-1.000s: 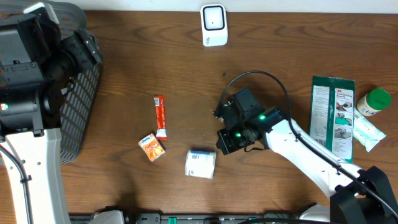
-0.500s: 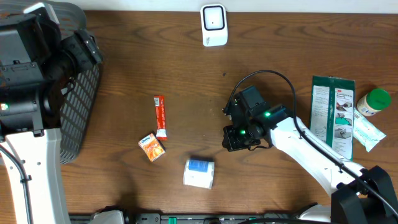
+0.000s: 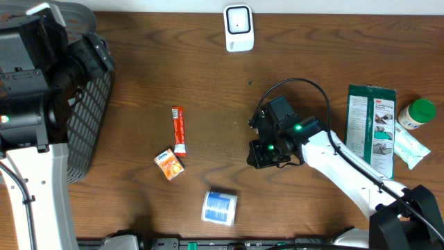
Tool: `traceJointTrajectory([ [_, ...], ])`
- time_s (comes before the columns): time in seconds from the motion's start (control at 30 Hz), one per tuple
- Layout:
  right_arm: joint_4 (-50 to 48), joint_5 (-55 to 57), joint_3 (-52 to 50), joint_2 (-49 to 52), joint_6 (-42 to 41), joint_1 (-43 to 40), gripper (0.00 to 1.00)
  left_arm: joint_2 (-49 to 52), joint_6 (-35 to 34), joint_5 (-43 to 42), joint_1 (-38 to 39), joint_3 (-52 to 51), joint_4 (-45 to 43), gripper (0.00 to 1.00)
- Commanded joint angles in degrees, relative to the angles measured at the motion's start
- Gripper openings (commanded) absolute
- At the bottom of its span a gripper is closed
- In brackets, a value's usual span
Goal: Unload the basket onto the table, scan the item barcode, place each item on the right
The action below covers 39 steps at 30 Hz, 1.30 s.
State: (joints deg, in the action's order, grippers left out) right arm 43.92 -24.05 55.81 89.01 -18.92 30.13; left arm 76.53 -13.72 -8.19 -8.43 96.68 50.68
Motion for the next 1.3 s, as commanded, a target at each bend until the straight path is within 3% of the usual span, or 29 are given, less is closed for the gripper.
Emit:
traceJointTrajectory([
  [0.0, -0.5, 0.5, -0.1, 0.2, -0.3, -0.7, 0.13, 0.3, -0.1, 0.3, -0.2, 0.2, -0.1, 0.83],
  [0.13, -1.8, 0.8, -0.1, 0.2, -0.4, -0.7, 0.15, 0.3, -0.1, 0.3, -0.2, 0.2, -0.1, 0.83],
  [0.27, -2.0, -3.1, -0.1, 0.2, -0.1, -0.5, 0.06, 0.3, -0.1, 0.3, -0.2, 0.2, -0.1, 0.83],
  [0.33, -1.9, -7.8, -0.1, 0.2, 2.2, -0.2, 0.09, 0.3, -0.1, 0.3, -0.2, 0.2, -0.1, 0.83],
  [0.37, -1.5, -9.6, -0.1, 0.2, 3.0, 0.0, 0.19, 0.3, -0.1, 0.3, -0.2, 0.2, -0.1, 0.83],
  [0.4, -0.7, -11.0, -0.1, 0.2, 3.2, 0.3, 0.41, 0.3, -0.1, 0.3, -0.2, 0.2, -0.1, 0.83],
  [0.47, 1.5, -11.6, -0.1, 0.2, 3.1, 1.0, 0.77, 0.3, -0.1, 0.3, -0.2, 0.2, -0.1, 0.83],
  [0.53, 4.4, -11.6, -0.1, 0.2, 3.1, 1.7, 0.96, 0.3, -0.1, 0.3, -0.2, 0.2, -0.1, 0.83],
  [0.57, 5.8, -11.6, -0.2, 0.2, 3.1, 2.2, 0.99, 0.3, -0.1, 0.3, -0.2, 0.2, -0.1, 0.83],
  [0.77, 7.5, -11.6, -1.8, 0.2, -1.4, 5.8, 0.99, 0.3, -0.1, 0.3, -0.2, 0.2, -0.1, 0.83],
  [1.17, -1.4, -11.4, -6.3, 0.2, -12.4, 13.4, 0.99, 0.3, -0.2, -0.2, -0.2, 0.2, -0.2, 0.83],
  [1.27, -1.5, -11.5, -6.3, 0.2, -12.3, 14.4, 0.99, 0.3, -0.1, -4.9, -0.1, 0.2, 4.7, 0.83],
])
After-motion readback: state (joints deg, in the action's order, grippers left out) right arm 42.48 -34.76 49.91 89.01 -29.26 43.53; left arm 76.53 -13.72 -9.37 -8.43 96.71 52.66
